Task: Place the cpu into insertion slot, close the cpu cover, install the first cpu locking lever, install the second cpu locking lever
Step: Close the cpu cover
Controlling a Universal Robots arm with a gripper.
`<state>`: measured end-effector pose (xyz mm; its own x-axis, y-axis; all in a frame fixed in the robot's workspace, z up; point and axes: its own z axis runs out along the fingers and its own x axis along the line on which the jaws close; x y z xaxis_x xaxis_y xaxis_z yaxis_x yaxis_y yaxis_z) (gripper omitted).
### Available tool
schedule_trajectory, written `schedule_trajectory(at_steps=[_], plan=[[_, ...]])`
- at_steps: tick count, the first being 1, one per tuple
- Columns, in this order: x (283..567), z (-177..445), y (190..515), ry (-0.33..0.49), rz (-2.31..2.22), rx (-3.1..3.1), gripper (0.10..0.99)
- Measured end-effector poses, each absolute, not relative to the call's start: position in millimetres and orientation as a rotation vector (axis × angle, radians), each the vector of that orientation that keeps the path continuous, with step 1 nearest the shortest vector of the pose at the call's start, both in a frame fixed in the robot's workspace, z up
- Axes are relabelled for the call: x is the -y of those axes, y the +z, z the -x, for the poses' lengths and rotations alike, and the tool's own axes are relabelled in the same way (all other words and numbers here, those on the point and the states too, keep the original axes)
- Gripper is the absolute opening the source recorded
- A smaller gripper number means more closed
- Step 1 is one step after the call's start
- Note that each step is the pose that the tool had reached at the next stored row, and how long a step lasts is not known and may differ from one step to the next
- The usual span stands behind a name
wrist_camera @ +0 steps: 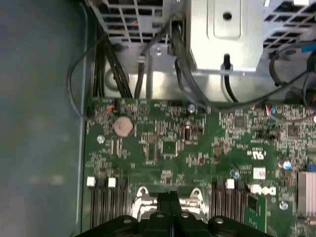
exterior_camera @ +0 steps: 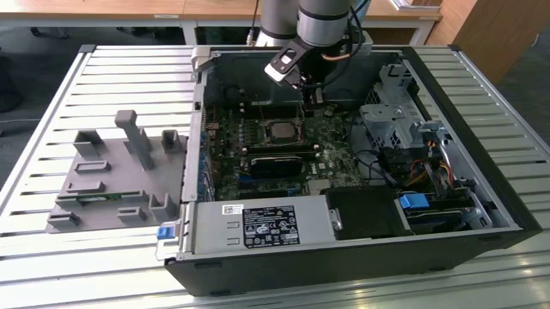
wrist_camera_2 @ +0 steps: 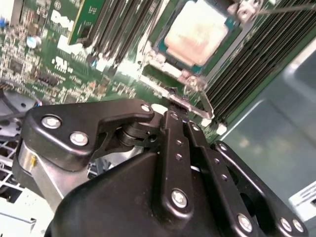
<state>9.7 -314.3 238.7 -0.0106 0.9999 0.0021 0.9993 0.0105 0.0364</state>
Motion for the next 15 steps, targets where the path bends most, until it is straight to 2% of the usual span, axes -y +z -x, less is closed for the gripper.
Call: schedule_trajectory(at_steps=[15], plan=[[314, 13, 233, 0.042, -2.188, -2.221, 0.106]])
